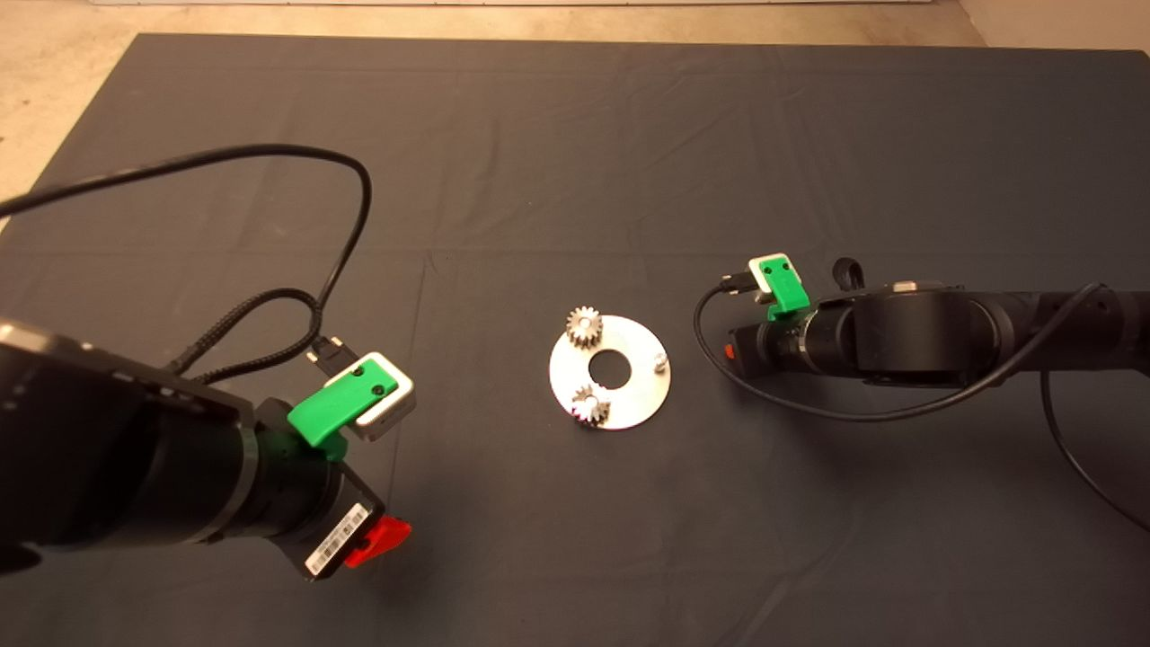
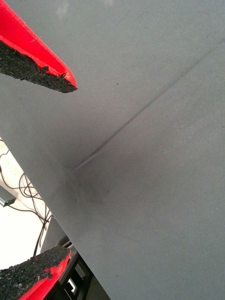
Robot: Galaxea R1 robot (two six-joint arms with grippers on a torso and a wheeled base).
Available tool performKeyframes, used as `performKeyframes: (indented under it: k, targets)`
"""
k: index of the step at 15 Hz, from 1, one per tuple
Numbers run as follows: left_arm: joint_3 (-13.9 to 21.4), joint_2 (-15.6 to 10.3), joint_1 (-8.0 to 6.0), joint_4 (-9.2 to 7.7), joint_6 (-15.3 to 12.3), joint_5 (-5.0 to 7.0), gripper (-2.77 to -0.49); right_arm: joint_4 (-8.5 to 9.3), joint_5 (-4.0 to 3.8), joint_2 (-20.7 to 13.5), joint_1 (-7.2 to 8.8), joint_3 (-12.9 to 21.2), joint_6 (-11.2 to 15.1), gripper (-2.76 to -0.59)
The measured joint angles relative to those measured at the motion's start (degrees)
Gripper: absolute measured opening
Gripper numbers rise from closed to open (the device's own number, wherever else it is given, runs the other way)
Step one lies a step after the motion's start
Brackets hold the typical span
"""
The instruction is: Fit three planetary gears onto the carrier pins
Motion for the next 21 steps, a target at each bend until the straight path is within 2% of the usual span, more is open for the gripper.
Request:
performKeyframes:
  k: [5, 8, 10, 12, 14, 17, 18, 21]
  targets:
    - [0.0, 0.0, 0.00, 0.00, 0.0, 0.00, -0.92, -0.02, -0.02, 0.0, -0.02, 0.3, 0.0, -2.26]
    - [0.0, 0.0, 0.00, 0.00, 0.0, 0.00, -0.92, 0.00, 0.07, 0.0, 0.01, 4.5, 0.0, -2.28]
    - [0.0, 0.0, 0.00, 0.00, 0.0, 0.00, -0.92, 0.02, -0.13, 0.0, 0.23, 6.9, 0.0, -2.31]
    - [0.0, 0.0, 0.00, 0.00, 0.0, -0.01, -0.92, 0.00, -0.56, -0.2, 1.40, 8.3, 0.0, -2.32]
    - [0.0, 0.0, 0.00, 0.00, 0.0, 0.00, -0.92, 0.02, -1.34, -0.3, 2.87, 10.3, 0.1, -2.32]
    - [0.0, 0.0, 0.00, 0.00, 0.0, 0.02, -0.92, 0.04, -1.56, -0.1, 6.50, 12.7, 0.4, -2.32]
    - [0.0, 0.0, 0.00, 0.00, 0.0, 0.00, -0.92, 0.05, -1.59, 0.1, 7.01, 12.8, 0.5, -2.32]
    - [0.0, 0.0, 0.00, 0.02, 0.0, 0.00, -0.92, 0.13, -1.86, 1.2, 6.93, 12.9, 0.5, -2.32]
